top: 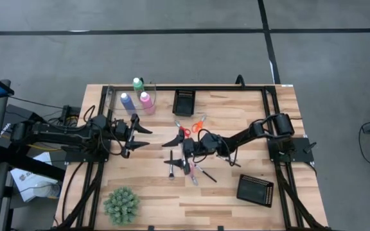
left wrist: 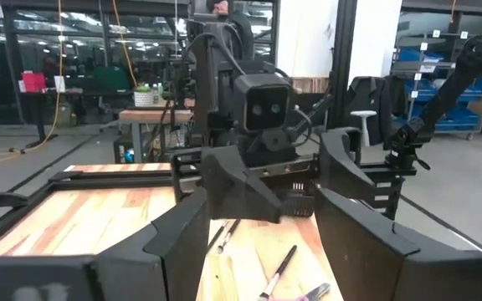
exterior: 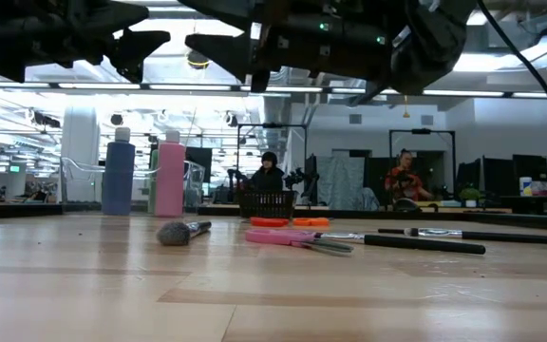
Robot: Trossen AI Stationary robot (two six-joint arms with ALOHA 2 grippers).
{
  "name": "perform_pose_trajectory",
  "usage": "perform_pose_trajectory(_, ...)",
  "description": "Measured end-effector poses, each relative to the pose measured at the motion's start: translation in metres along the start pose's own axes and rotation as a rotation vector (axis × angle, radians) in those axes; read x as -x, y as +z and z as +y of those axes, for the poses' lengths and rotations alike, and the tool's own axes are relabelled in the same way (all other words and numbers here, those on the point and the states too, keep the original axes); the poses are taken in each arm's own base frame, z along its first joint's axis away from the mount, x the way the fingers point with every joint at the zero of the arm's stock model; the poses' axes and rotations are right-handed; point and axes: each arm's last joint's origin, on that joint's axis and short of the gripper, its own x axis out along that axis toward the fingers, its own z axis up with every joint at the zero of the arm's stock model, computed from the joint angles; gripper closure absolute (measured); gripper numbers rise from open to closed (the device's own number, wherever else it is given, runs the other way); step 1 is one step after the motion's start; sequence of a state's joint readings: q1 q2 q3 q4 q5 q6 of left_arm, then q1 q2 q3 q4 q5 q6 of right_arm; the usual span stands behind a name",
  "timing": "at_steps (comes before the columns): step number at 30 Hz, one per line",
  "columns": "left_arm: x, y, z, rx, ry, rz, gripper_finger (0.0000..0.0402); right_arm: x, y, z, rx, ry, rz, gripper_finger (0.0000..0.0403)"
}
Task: Pick & Place Paint Supplies
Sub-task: Put the pink scissors into the top black bin
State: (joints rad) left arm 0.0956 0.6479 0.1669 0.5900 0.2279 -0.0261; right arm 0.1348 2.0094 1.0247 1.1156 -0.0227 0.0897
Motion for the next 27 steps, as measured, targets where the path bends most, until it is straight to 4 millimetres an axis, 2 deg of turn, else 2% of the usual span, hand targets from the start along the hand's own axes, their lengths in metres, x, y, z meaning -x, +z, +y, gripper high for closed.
perform_pose_trajectory(21, -0.012, -0.021, 0.004, -0.006, 0.022, 0.137, 0.0192, 0.000, -0.003, -0.009, 0.023, -0.044, 0.031, 0.0091)
perform_pose_trajectory(27, -0.017, -0.022, 0.005, 0.014, 0.021, 0.109, 0.0192, 0.000, -0.002, -0.010, 0.021, -0.046, 0.028, 0.0091)
